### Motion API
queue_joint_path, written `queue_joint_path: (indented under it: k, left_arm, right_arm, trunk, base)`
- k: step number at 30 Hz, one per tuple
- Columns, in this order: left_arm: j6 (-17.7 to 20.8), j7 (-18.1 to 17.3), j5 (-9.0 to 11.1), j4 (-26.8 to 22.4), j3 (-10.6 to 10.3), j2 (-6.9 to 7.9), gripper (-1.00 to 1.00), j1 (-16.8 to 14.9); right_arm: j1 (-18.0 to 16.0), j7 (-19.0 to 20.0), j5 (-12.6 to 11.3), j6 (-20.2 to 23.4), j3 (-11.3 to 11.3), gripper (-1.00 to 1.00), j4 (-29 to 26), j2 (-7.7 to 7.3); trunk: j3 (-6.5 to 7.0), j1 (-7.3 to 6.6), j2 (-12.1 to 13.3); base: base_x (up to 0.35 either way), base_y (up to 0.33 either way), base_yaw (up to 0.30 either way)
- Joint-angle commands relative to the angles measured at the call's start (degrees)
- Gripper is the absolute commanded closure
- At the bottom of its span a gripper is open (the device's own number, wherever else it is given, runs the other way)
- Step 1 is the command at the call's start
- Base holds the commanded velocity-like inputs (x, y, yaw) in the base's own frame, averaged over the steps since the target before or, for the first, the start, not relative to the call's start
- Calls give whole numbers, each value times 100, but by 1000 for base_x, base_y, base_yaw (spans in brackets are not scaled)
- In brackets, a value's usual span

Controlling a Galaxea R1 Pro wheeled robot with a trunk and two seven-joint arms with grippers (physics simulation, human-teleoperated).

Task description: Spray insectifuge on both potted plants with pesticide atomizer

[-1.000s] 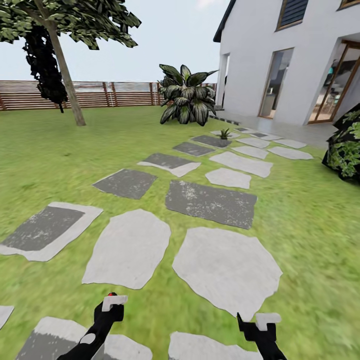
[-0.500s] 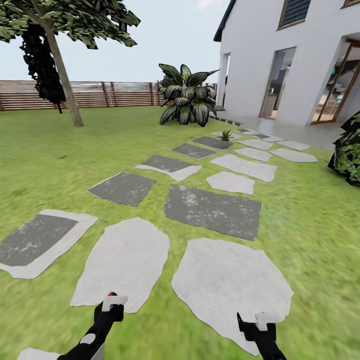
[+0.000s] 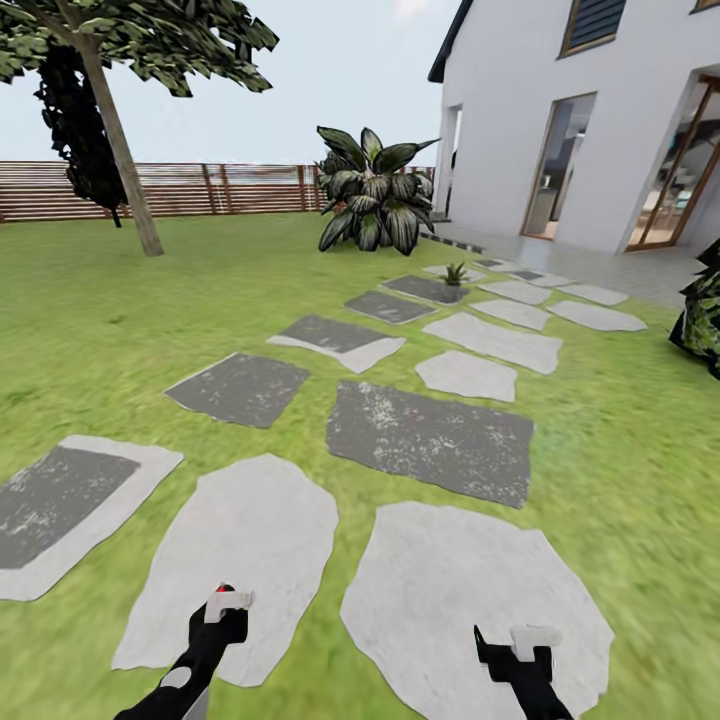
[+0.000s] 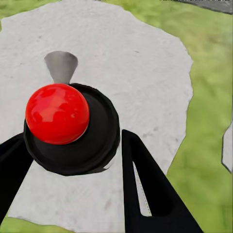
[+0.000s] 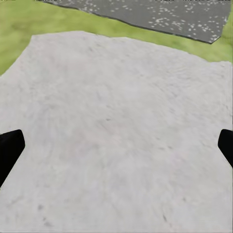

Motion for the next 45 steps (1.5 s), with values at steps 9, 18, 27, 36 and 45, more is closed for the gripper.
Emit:
queue_joint_path:
  k: [9,18,27,36,45]
  left_arm:
    - [-19,-3,-1,5,15,-2,100,-3]
    - [-19,-4,-17,5,15,-7,100,-3]
    - [-19,3,-17,5,7,-19,100,-3]
    - [-19,3,-18,5,15,-20,100,-3]
    - [-19,3,-18,5,14,-20,100,-3]
  right_arm:
    - [-3,-2,1,-18,-3,-100,4,0]
    - [-3,-2,-1,-18,-3,-100,4,0]
    - [-3,-2,-1,-18,-3,-100,4,0]
    - [-3,-2,-1,-18,-3,-100,4,0]
    - [-3,39,25,-18,8,-100,4,0]
  trunk:
    - [-5,2,-2]
    - [-5,2,-2]
    - [-5,2,-2]
    - [-5,2,-2]
    - [-5,2,-2]
  base:
    - [338,0,0]
    - [338,0,0]
    - [338,0,0]
    - [338,0,0]
    - [338,0,0]
